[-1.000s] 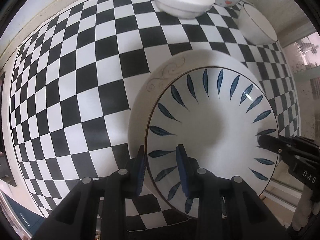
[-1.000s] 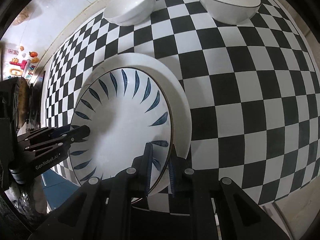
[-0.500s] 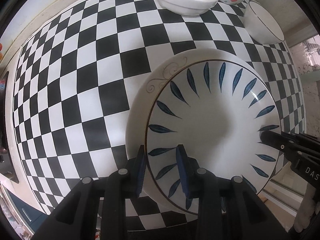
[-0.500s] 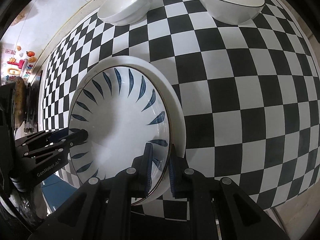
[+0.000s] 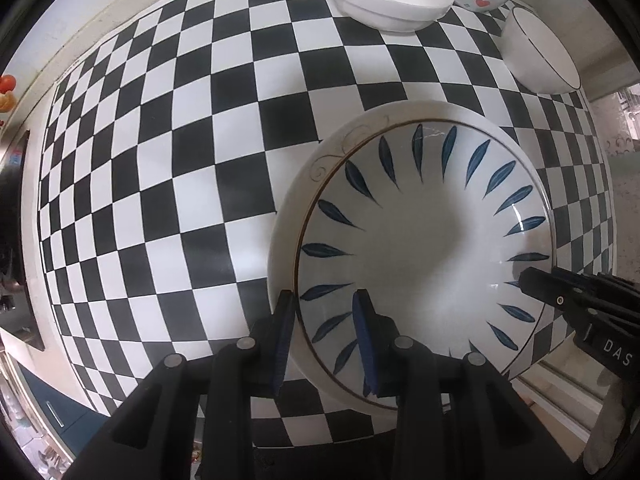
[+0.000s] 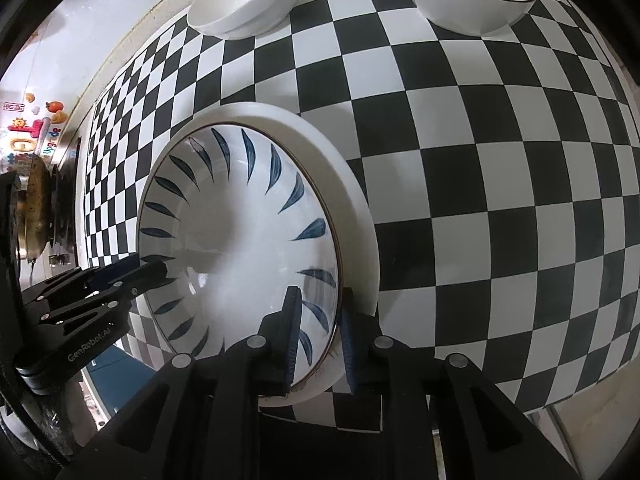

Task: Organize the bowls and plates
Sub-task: 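Open both grippers and lift them away from the plate stack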

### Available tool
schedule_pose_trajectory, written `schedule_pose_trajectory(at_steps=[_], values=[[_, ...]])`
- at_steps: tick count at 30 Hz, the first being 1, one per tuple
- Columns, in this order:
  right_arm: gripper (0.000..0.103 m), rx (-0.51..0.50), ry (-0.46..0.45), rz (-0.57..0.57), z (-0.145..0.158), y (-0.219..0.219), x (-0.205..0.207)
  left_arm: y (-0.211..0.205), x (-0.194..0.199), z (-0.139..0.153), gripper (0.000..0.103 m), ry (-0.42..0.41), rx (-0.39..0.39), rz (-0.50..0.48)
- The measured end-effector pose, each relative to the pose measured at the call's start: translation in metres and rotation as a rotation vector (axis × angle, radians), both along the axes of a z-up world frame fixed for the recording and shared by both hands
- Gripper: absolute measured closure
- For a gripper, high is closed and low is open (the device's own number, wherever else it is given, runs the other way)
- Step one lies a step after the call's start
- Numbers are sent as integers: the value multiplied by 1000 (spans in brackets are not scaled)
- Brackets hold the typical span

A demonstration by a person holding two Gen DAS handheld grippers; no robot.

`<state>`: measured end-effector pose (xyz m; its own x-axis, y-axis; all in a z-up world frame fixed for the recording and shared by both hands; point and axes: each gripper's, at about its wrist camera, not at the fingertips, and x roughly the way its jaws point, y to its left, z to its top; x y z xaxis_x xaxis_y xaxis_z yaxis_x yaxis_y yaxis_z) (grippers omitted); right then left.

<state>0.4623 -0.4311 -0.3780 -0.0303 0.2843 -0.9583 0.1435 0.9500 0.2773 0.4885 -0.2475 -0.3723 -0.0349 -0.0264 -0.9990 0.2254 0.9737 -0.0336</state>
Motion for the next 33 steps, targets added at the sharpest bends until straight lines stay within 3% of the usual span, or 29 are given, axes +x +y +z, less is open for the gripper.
schedule_pose_trajectory(at_steps=[9, 12, 14, 15, 22, 33], values=[[76, -61, -39, 28, 28, 8, -1, -9, 0, 30, 76, -36, 3, 9], [59, -82, -66, 42, 46, 13, -3, -15, -2, 47, 75, -71, 15, 3], [34, -86, -91, 49, 58, 13, -5, -19, -5, 64, 75, -108, 23, 8], [31, -89, -100, 48, 65, 12, -5, -20, -9, 71, 75, -123, 23, 9], [30, -144, -194, 69, 133, 2, -20, -18, -38, 132, 75, -168, -17, 68], [30, -172, -349, 80, 246, 0, -70, -15, -80, 200, 75, -255, -45, 111]])
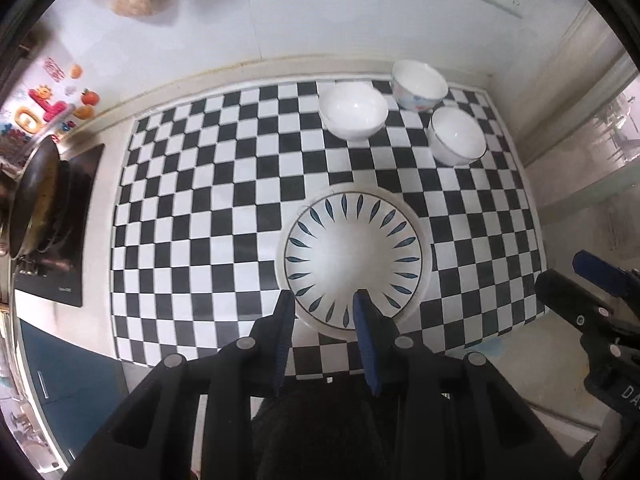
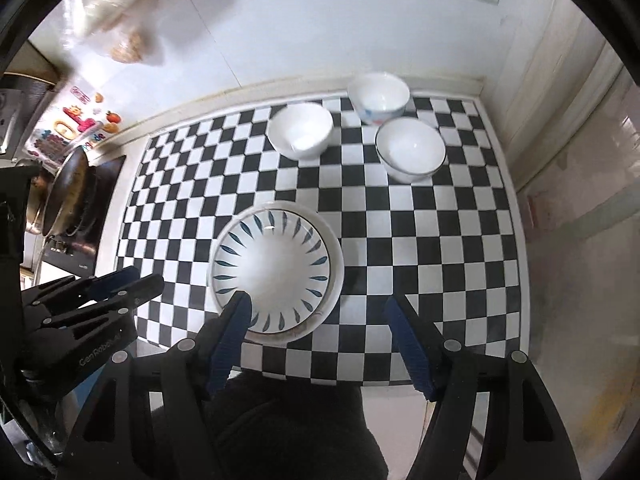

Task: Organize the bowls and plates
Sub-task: 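Open both grippers and lift them away from the plate stack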

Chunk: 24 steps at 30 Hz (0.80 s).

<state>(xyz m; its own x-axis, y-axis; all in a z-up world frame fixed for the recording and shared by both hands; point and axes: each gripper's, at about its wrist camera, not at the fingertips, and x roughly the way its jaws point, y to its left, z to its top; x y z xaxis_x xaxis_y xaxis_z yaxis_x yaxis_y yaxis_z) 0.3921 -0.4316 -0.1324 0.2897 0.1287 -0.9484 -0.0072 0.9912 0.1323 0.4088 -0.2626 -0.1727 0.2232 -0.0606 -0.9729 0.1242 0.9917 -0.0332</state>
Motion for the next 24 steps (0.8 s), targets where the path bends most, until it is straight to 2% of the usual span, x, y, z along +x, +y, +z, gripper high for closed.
schedule_pose_trajectory(at_steps=[7, 16, 24], values=[[30, -10, -38, -19, 34, 14, -32, 12, -27, 27, 75, -47, -40, -21], [30, -39, -43, -37, 46, 44, -61, 39, -54, 44, 75, -99, -57, -34], [30, -7, -62, -76, 50, 51, -68, 50, -54, 48, 75, -122, -72, -39]])
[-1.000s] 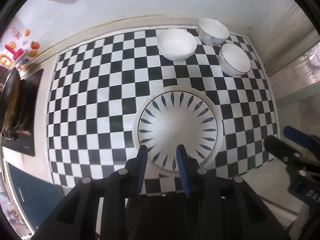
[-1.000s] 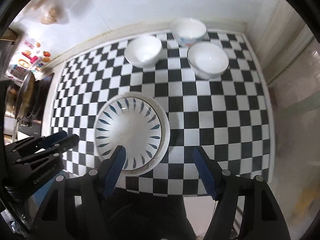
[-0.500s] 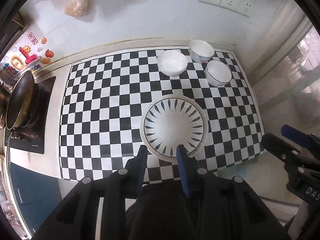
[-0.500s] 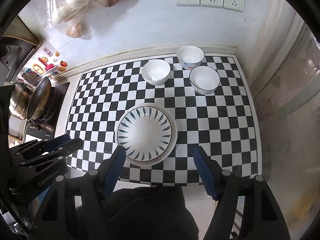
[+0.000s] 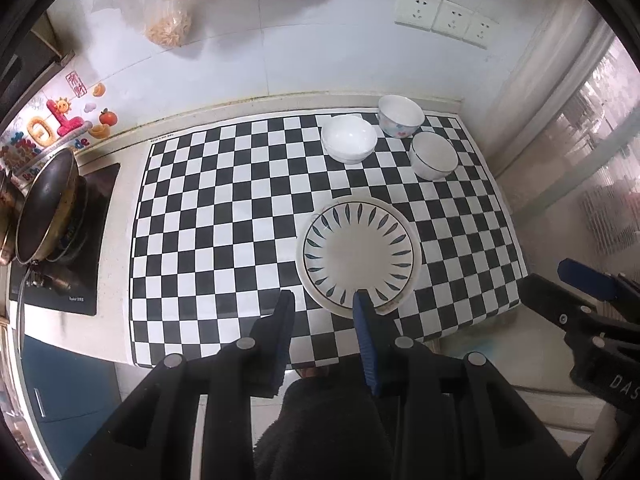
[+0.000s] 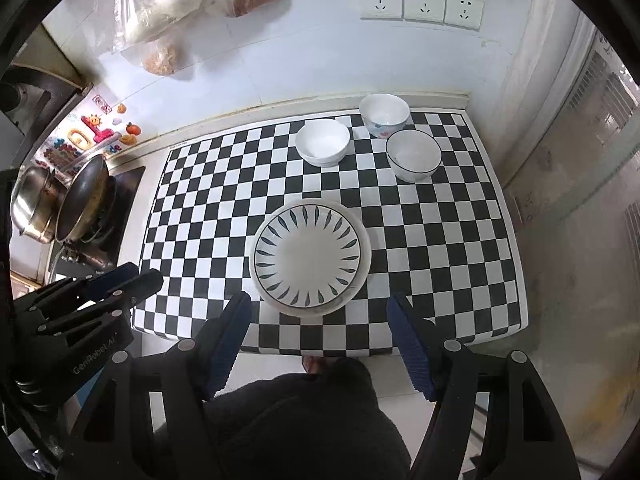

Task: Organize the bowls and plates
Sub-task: 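Open both grippers and lift them away from the plate stack, then grasp the rim of the red-flower white bowl with both grippers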

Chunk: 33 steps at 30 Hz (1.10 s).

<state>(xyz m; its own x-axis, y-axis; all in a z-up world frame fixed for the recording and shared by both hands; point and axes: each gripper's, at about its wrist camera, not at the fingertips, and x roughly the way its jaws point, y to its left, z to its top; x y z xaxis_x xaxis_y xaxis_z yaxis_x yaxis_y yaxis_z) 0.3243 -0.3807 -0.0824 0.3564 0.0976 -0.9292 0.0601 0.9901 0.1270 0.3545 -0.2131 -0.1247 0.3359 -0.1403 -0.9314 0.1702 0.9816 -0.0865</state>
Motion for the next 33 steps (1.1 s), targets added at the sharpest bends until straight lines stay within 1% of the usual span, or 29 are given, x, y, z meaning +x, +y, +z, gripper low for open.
schedule_pose_trajectory(at_steps=[1, 3, 4, 7, 9, 11, 13, 16, 18, 20, 23, 26, 28, 30, 33], values=[[30, 23, -4, -15, -1, -5, 4, 1, 4, -1, 75, -3, -6, 10], [30, 42, -2, -39, -6, -11, 12, 4, 15, -3, 71, -23, -10, 41], [30, 55, -2, -56, -11, -17, 19, 5, 22, -5, 71, -32, -13, 55], [30, 87, 2, -97, -29, -38, 49, 4, 54, -18, 71, -46, -9, 96], [30, 108, 10, -108, -42, -48, 72, 4, 81, -31, 71, -28, -31, 128], [30, 133, 18, -108, -59, -61, 106, 3, 111, -47, 71, 9, -67, 158], [30, 152, 37, -99, -74, -68, 135, -1, 142, -64, 71, 33, -80, 186], [30, 164, 71, -77, -104, -75, 191, -12, 192, -94, 71, 96, -101, 203], [30, 156, 97, -59, -127, -78, 228, -21, 223, -117, 71, 149, -113, 200], [30, 148, 139, -38, -155, -77, 266, -29, 247, -136, 71, 185, -119, 195], [30, 164, 208, -21, -197, -76, 311, -39, 282, -169, 71, 243, -128, 200], [31, 184, 277, -16, -237, -76, 347, -47, 310, -198, 71, 295, -125, 197], [31, 185, 311, -13, -259, -75, 364, -51, 327, -216, 71, 336, -142, 197], [33, 190, 346, -11, -278, -74, 379, -53, 337, -227, 71, 352, -148, 202], [40, 204, 384, 1, -300, -72, 391, -60, 354, -245, 72, 383, -159, 177]])
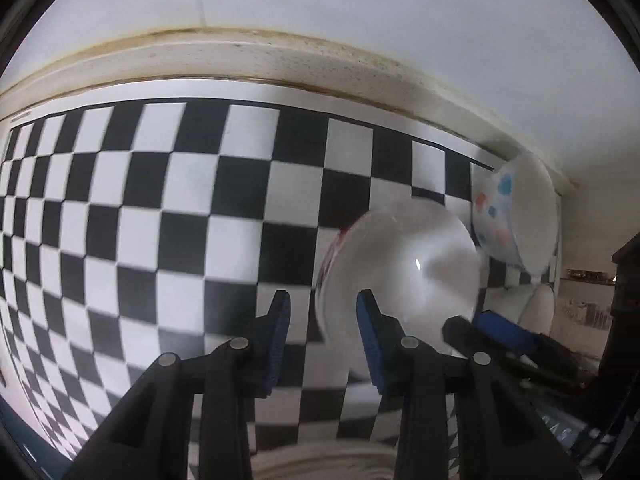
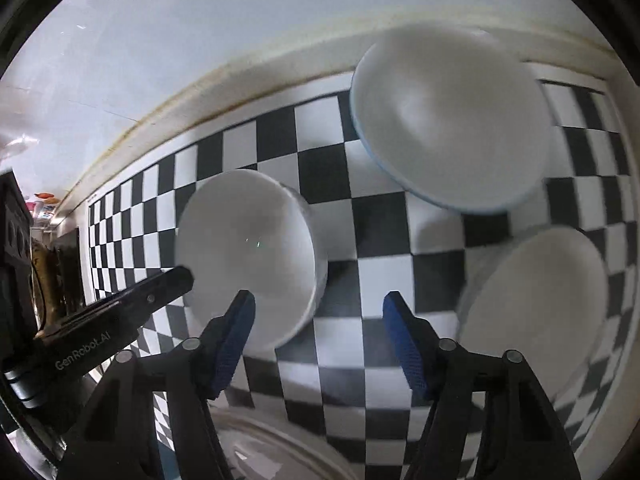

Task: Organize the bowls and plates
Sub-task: 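Grasp the rim of the red-flower white bowl with both grippers, then carry the red-flower bowl with both grippers and set it beside the plate stack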

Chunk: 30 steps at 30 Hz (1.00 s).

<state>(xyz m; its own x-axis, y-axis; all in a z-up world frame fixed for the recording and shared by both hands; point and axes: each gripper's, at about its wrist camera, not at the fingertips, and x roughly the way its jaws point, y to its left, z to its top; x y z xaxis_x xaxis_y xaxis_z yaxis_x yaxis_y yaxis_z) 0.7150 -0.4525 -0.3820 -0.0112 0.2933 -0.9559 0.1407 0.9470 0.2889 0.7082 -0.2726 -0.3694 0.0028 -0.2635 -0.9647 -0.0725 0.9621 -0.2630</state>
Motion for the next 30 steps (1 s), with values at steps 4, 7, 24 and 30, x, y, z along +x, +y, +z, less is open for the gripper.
schedule_pose_trajectory(at_steps=[4, 7, 24, 30], values=[[62, 2, 38, 22, -19, 5, 9, -7, 11, -16, 74, 30, -14, -25], [89, -18, 56, 32, -27, 10, 12, -14, 9, -18, 82, 16, 4, -50], [92, -6, -69, 61, 63, -5, -50, -51, -60, 76, 82, -98, 7, -102], [92, -19, -106, 27, 102, -43, -113, -84, -108, 106, 82, -137, -30, -157]])
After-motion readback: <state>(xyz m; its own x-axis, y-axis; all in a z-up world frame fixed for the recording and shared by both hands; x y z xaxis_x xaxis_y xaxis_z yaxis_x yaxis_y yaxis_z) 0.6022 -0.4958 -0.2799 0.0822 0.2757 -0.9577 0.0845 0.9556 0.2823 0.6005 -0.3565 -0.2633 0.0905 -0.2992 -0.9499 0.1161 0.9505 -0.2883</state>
